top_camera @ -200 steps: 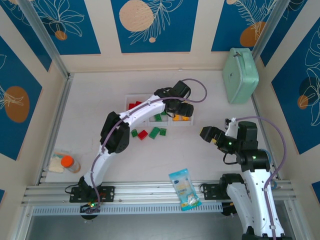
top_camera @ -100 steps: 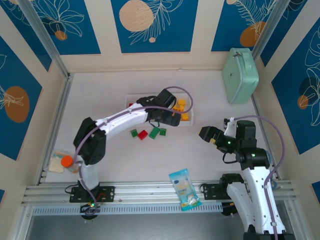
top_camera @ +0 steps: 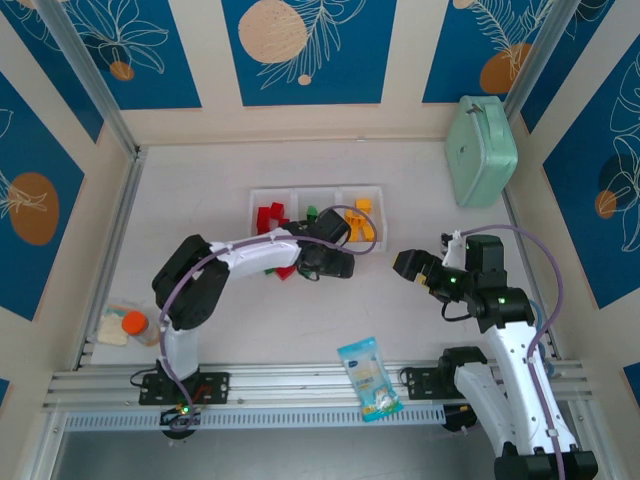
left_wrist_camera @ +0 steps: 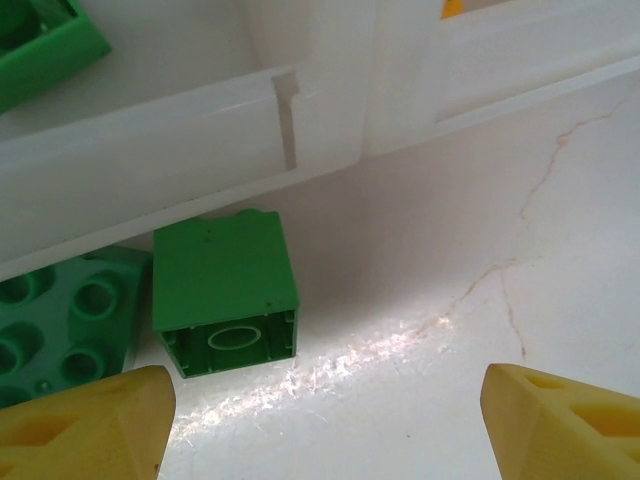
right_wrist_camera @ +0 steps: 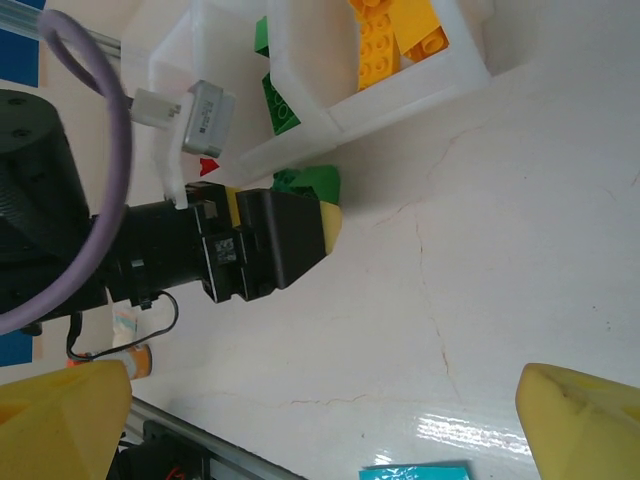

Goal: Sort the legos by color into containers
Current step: Pick up the lego from the center of the table.

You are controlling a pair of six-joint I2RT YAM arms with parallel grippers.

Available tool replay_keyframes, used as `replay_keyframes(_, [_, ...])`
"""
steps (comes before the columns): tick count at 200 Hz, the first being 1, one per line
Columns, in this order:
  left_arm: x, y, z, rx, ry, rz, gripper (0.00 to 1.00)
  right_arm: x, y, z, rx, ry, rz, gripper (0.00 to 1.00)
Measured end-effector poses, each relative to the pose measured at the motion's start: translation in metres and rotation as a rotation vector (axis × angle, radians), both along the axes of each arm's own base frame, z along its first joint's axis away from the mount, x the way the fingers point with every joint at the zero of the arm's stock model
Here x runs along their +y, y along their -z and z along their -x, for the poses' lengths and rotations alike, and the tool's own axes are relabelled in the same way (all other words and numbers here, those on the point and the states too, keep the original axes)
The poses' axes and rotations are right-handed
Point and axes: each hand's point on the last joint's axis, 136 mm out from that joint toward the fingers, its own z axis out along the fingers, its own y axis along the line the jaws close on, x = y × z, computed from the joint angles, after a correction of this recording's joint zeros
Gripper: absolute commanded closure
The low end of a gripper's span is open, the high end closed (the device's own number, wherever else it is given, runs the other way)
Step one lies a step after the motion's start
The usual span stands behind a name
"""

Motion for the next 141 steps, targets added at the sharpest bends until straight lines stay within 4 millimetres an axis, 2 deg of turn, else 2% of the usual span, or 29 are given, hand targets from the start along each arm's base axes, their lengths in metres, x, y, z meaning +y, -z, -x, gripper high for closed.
replay_keyframes(68, [-0.006,0.006,-0.021,-0.047,-0.045,-0.041,0.25,-0.001,-0.002,0.002,-0.010,0.002,0.002,0.01])
replay_keyframes(141, [-0.001,0.012,-0.029,-0.071,-0.056,-0.111,0.45,-0.001,-0.001,0.002,-0.009,0.005,0.004,0.01])
